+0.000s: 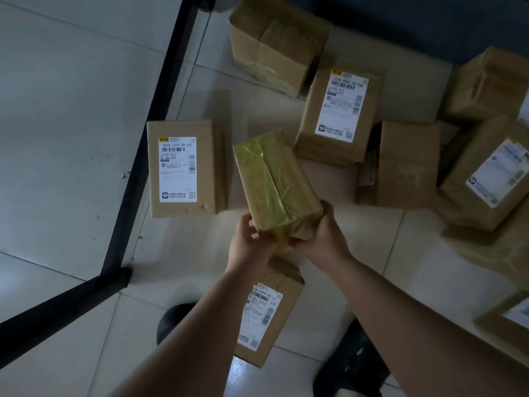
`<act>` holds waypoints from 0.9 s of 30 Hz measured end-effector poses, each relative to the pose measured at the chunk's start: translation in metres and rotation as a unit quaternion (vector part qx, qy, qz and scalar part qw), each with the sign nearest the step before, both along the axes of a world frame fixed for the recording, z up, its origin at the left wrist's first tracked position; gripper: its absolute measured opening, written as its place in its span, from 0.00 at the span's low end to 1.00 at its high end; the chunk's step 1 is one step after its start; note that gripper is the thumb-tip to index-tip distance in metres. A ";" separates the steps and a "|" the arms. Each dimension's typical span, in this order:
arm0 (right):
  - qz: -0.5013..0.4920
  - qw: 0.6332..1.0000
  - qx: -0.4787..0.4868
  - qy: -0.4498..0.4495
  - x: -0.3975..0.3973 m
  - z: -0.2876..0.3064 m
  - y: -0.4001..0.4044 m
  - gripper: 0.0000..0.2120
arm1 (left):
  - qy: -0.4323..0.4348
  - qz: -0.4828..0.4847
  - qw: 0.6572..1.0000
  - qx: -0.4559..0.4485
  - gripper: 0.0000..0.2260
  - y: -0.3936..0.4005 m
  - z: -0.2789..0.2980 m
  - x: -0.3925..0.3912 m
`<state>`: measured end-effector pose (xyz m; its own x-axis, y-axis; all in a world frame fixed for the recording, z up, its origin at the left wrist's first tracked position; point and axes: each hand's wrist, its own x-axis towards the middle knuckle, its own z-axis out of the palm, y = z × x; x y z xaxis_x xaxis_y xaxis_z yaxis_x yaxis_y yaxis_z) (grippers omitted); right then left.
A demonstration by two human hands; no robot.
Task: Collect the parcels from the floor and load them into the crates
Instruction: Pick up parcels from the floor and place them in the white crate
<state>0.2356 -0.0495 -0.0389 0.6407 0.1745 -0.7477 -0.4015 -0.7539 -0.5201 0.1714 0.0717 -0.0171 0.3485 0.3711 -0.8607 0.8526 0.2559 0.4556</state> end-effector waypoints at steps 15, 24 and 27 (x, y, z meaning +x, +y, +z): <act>0.040 0.995 -0.060 0.074 0.037 -0.005 0.000 0.41 | 0.013 -0.005 1.000 0.001 0.25 0.017 -0.038 -0.003; -0.053 0.998 -0.015 0.007 0.026 -0.010 0.037 0.28 | 0.006 0.002 0.999 -0.037 0.17 0.024 -0.041 0.020; 0.025 0.999 -0.008 -0.039 0.014 -0.001 0.042 0.33 | 0.039 -0.008 0.998 -0.039 0.15 0.045 -0.039 0.028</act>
